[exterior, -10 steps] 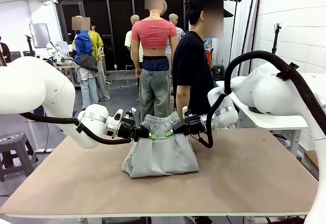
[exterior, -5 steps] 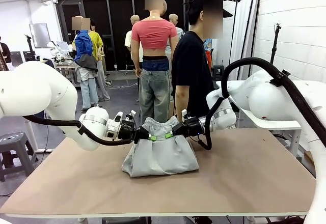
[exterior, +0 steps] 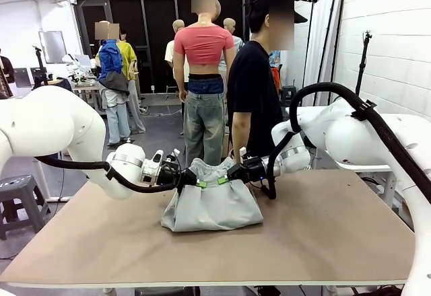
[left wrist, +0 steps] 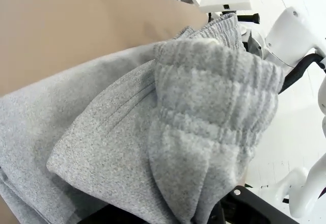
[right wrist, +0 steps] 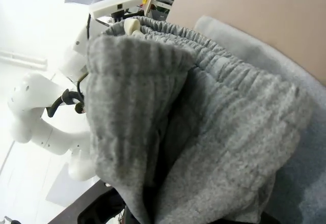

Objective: Fold the training pants.
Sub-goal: Fold the Training pants in half.

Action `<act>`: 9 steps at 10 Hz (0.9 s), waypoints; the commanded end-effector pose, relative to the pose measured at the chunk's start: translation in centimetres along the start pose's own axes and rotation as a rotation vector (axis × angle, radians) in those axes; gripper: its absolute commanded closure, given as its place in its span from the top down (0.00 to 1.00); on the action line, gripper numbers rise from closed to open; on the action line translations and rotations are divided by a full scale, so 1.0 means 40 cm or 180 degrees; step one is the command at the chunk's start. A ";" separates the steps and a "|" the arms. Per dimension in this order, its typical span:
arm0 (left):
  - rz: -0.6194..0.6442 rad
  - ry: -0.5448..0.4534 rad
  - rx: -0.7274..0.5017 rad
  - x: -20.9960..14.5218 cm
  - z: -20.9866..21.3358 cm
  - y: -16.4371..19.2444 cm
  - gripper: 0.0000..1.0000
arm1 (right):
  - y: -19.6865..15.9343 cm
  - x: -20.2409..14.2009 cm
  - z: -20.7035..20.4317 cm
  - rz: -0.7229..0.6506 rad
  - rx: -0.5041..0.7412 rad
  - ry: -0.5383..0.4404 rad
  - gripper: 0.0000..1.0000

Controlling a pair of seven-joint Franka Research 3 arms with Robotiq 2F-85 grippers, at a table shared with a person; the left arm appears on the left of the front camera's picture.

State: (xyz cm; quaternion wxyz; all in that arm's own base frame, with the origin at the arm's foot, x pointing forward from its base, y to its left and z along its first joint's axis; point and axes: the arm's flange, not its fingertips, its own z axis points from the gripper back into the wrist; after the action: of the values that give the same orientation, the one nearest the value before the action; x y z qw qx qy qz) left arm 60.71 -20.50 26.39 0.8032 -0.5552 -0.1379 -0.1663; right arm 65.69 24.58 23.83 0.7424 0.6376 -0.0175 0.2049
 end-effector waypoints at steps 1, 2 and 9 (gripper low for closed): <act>0.0129 0.0144 0.0220 0.018 0.040 0.033 0.00 | -0.022 0.033 0.049 -0.0153 -0.0196 0.0021 0.00; 0.0155 0.0132 0.0261 0.014 0.041 0.037 0.00 | -0.030 0.029 0.056 -0.0220 -0.0322 0.0010 0.00; 0.0146 0.0031 0.0678 0.023 0.111 0.018 1.00 | -0.006 0.028 0.104 -0.0216 -0.0676 -0.0175 1.00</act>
State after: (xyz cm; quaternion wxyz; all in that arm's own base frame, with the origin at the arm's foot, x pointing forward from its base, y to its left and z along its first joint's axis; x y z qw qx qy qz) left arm 62.16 -16.91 26.32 0.8499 -0.4866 -0.1445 -0.1415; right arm 68.06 20.73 24.03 0.7941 0.5843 -0.0372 0.1632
